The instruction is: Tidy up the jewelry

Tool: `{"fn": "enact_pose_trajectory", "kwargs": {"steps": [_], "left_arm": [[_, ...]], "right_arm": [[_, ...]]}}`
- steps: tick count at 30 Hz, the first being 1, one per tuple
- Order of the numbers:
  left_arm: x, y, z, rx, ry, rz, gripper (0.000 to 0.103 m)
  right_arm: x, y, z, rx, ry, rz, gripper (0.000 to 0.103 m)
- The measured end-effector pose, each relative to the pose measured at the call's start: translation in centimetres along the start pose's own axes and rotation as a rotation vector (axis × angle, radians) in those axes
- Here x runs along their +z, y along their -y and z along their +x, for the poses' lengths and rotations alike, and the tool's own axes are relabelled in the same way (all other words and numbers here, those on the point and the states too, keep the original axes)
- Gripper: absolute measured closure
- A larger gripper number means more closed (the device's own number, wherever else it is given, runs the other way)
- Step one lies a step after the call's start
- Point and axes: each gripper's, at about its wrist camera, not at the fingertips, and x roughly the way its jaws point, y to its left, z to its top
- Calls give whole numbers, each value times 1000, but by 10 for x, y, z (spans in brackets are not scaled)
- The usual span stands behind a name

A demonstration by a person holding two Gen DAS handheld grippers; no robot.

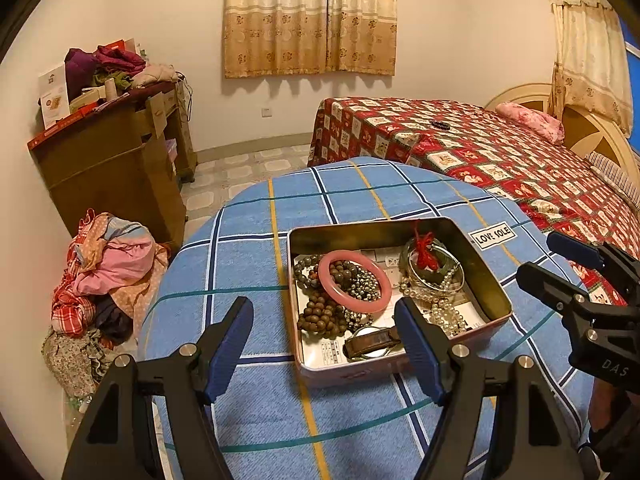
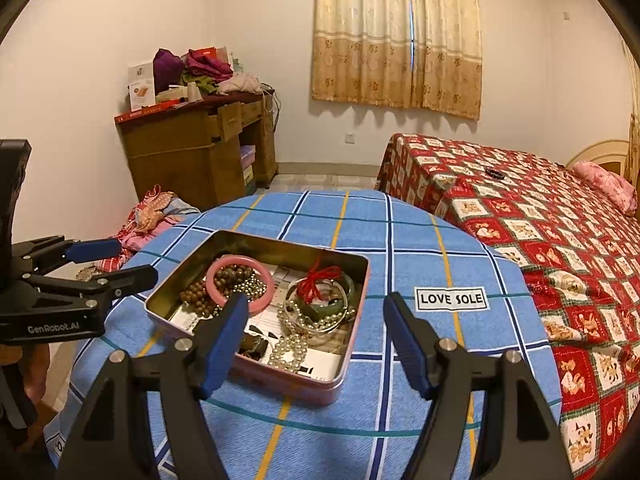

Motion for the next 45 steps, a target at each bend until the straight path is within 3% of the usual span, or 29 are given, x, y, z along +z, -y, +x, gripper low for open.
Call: {"fn": "enact_pose_trajectory", "kwargs": {"steps": [45], "left_arm": [[3,-1,-6,20,18,-7,30]], "right_arm": [[-1,-3,-7,-4,1,-9,27]]}}
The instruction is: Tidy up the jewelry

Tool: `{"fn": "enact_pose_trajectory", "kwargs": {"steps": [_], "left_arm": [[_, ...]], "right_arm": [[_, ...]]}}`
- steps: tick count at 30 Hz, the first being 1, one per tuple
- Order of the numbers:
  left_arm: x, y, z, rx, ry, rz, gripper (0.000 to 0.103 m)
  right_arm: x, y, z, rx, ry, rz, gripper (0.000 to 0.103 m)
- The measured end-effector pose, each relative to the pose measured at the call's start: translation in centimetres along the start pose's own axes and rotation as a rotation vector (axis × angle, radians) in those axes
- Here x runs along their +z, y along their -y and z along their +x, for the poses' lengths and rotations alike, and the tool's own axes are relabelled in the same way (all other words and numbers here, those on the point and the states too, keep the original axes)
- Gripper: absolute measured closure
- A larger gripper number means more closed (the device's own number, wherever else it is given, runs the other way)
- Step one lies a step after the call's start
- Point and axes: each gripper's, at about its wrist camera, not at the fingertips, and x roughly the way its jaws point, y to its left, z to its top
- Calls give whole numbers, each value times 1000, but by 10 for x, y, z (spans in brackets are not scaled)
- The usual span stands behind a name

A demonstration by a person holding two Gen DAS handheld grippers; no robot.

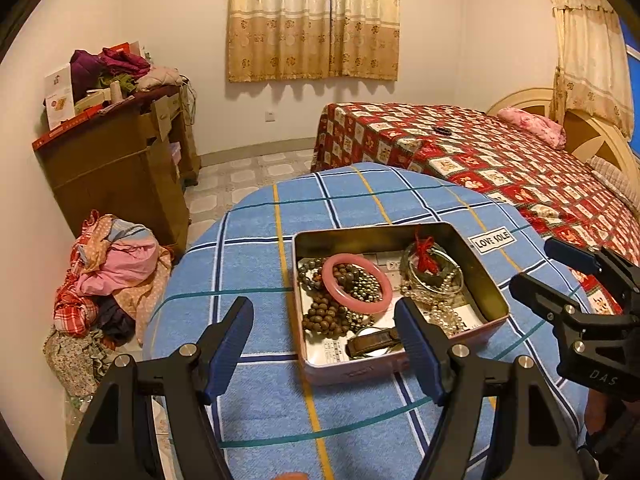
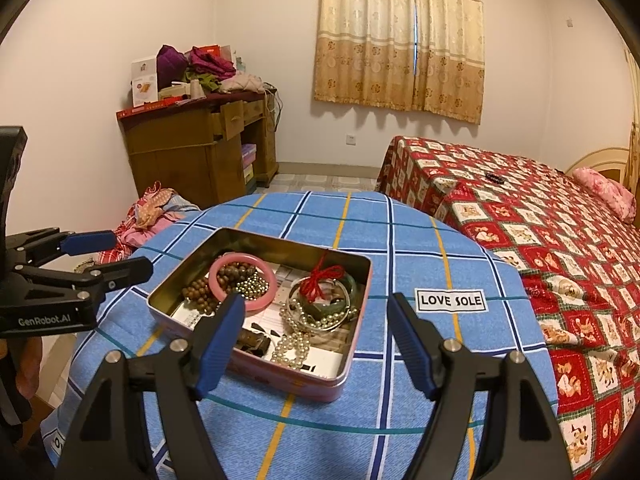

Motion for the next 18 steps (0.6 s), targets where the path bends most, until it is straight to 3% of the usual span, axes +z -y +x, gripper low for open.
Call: {"fn": "enact_pose_trajectory", "kwargs": {"steps": [5,10,18], "left_arm": [[0,1,-1,20,15,9,29],[1,2,-1,55,28,18,17],[-1,3,-4,2,37,15,17]], "right_arm": [[1,-1,-1,5,-2,-3,27],[2,-3,-1,10,-4,-15,27],[-1,-3,0,8,-9,-13,26]]}}
